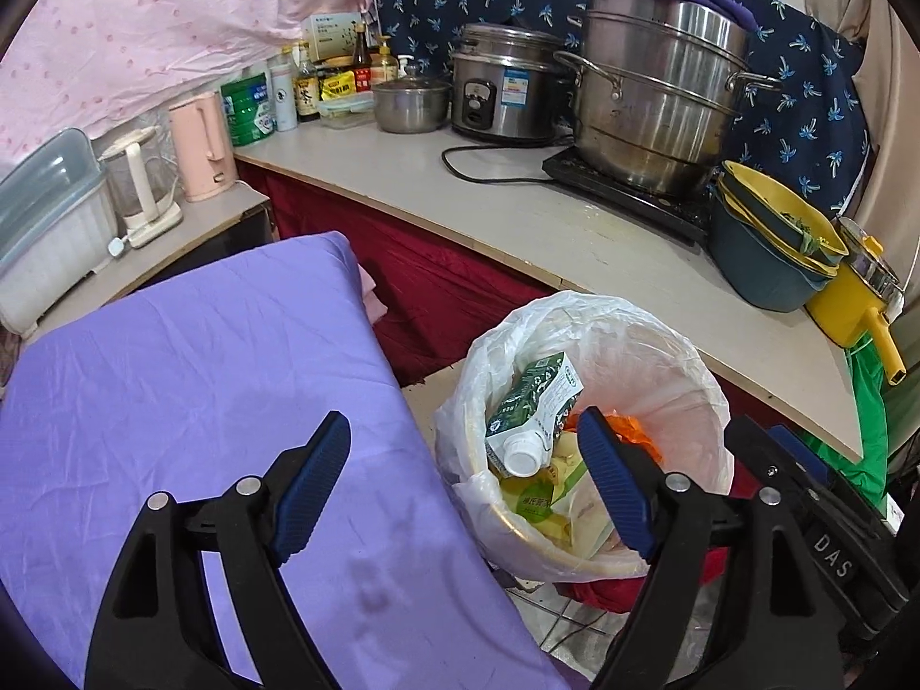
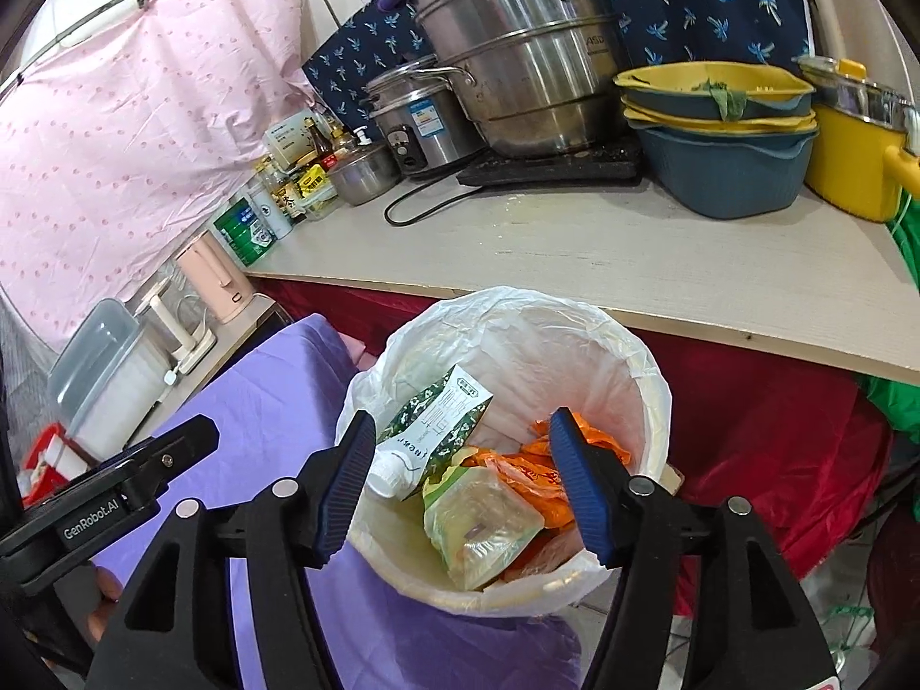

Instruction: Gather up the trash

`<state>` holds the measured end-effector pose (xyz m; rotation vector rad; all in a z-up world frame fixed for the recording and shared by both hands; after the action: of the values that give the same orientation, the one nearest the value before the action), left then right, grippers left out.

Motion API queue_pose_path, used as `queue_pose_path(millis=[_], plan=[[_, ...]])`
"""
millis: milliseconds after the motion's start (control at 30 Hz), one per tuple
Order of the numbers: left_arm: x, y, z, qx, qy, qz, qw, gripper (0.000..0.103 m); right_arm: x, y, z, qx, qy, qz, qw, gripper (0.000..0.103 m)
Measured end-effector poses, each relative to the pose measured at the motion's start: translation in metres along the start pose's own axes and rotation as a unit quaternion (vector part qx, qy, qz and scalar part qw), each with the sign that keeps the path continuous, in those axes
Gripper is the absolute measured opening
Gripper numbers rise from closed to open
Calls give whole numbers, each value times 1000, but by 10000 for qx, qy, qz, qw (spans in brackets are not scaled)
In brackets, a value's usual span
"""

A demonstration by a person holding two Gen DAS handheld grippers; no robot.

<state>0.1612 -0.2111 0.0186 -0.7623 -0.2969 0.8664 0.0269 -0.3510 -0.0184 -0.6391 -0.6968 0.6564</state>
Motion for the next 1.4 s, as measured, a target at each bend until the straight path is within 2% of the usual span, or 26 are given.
queue_pose_path(millis=[200, 467, 600, 733, 1000, 1167, 1400], plan=[[0, 10, 25, -131, -231, -99, 9996, 85, 10, 6, 24, -4, 82, 147, 9999, 66], [4, 30, 46, -40, -572, -149, 9982, 87, 17, 20, 46, 75, 202, 202, 9996, 83], [4, 41, 54, 26, -695, -188, 9974, 88, 20, 26, 57, 46, 355, 305, 9989, 86], [4, 49, 61, 61, -730, -158, 9972, 88, 18, 33, 63, 144, 424, 362, 9983, 97], [3, 65, 71, 113, -804, -148, 9966, 91, 17, 48, 72, 366, 360, 530, 9973, 97], [5, 76, 75, 170, -852, -98, 9962, 92, 19, 57, 80, 267, 493, 821, 9950, 97], [10, 87, 78, 255, -939, 10, 9953, 92, 27, 68, 86, 362, 541, 1038, 9925, 97]])
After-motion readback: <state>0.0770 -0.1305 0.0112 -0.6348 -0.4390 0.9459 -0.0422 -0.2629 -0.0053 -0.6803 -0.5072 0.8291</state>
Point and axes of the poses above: each gripper's, at about its wrist camera, not at the fingertips, and z roughly against the way its jaws point, x to its left, y to its underside, the point moved 2 cm from there along -z, roughly the way its jaws point, and after that the axes turned 1 degree about -y, right-handed, at the moved point
